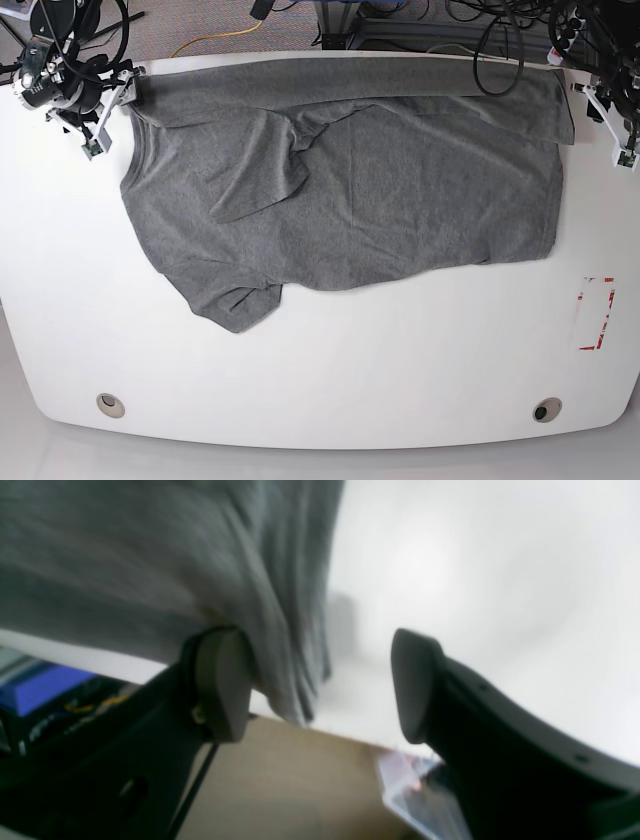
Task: Fold the T-shirt properly
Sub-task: 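Pull both held corners apart to straighten the shirt edge, then release the edge and move both grippers to the opposite hem corners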
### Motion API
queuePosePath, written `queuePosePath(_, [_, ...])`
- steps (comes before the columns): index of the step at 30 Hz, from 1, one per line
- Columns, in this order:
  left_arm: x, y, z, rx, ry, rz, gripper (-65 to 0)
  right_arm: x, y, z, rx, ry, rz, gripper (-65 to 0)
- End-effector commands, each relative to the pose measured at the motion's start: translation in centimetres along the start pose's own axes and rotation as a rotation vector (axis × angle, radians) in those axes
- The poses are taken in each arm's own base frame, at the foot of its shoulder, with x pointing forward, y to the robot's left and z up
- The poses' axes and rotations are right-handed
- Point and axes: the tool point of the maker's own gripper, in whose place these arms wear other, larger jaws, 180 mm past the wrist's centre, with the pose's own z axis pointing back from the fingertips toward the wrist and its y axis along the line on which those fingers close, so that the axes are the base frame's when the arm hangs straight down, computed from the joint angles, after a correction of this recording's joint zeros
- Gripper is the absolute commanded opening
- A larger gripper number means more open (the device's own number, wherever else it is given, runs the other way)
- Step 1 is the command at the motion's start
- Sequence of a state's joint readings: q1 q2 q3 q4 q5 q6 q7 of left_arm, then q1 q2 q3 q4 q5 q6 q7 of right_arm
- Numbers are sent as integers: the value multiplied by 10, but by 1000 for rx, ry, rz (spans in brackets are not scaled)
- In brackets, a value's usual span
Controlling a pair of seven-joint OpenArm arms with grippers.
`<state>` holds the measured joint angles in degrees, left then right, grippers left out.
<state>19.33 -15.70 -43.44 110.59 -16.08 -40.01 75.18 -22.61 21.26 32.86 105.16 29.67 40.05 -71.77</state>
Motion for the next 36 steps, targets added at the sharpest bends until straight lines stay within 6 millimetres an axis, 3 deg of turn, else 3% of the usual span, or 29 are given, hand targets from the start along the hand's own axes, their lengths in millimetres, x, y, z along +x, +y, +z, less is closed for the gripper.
queuePosePath(1, [8,-3,4,-13,-43,4,-344,16,-6,12,-21,-61,20,-230])
queuePosePath(5, [21,-11,1,-24,-78,38,-344,33,-6,17,-29,-120,6,-228])
queuePosePath(10, [29,-4,-3,35,-65,65,-344,55,-15,21,-53,-160,10,-228])
queuePosePath(17, [56,6,-4,139,-45,51,-344,82,-26,23,-73,-202,2,-233])
queuePosePath(21, [73,-1,-6,163,-39,20,-344,83,-38,23,-111,-155,-5,-233])
queuePosePath(25, [76,-2,-6,176,-31,1,-344,84,-40,22,-113,-158,-11,-233])
queuePosePath(36, [106,-31,-10,117,-132,-65,-344,123,-34,-4,-10,-212,-68,-233])
